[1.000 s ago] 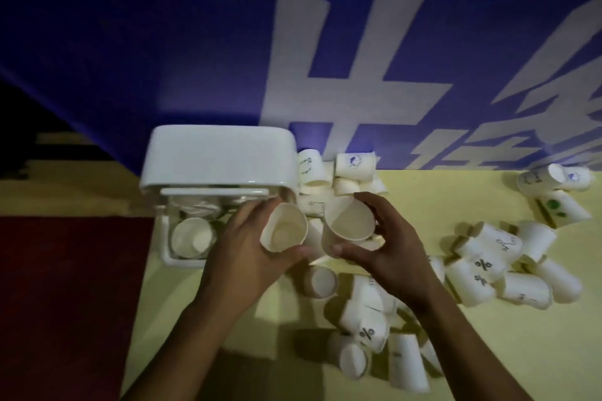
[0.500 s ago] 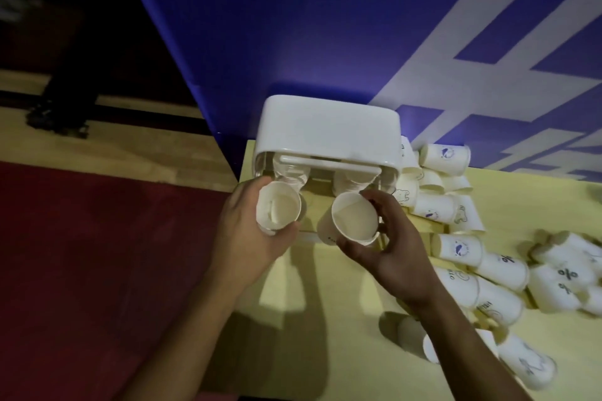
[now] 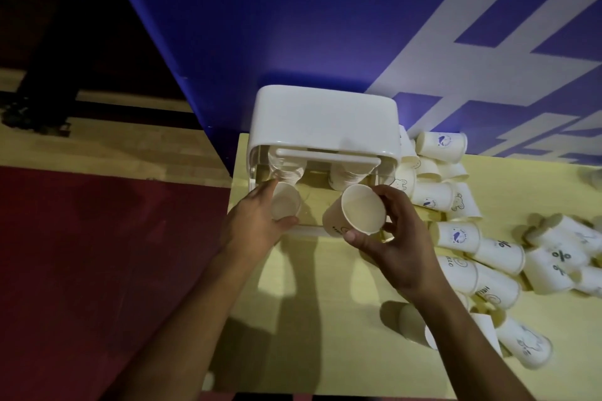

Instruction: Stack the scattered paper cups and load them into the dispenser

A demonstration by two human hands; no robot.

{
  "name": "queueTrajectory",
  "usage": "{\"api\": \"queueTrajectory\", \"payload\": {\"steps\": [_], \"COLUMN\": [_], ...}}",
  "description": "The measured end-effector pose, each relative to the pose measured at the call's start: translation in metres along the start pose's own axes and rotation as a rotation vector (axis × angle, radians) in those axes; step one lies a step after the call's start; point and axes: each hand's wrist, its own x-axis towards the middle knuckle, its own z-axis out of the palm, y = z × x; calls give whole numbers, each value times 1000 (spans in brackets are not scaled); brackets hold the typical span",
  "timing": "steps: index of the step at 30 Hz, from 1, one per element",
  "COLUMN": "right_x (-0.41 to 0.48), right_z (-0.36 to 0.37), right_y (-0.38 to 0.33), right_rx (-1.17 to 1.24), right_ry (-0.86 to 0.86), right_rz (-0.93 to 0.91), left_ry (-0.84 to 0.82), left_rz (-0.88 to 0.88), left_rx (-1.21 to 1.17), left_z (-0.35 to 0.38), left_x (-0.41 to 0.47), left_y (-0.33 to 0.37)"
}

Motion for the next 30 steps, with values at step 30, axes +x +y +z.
{"api": "queueTrajectory", "payload": {"steps": [30], "right_x": [43], "right_z": [106], "right_y": [41], "right_rx": [-259], "right_ry": [-171], "right_rz": [-51], "left_ry": [40], "left_rz": [-84], "left_rx": [-397], "left_z": [12], "left_x": [-6], "left_y": [-25]}}
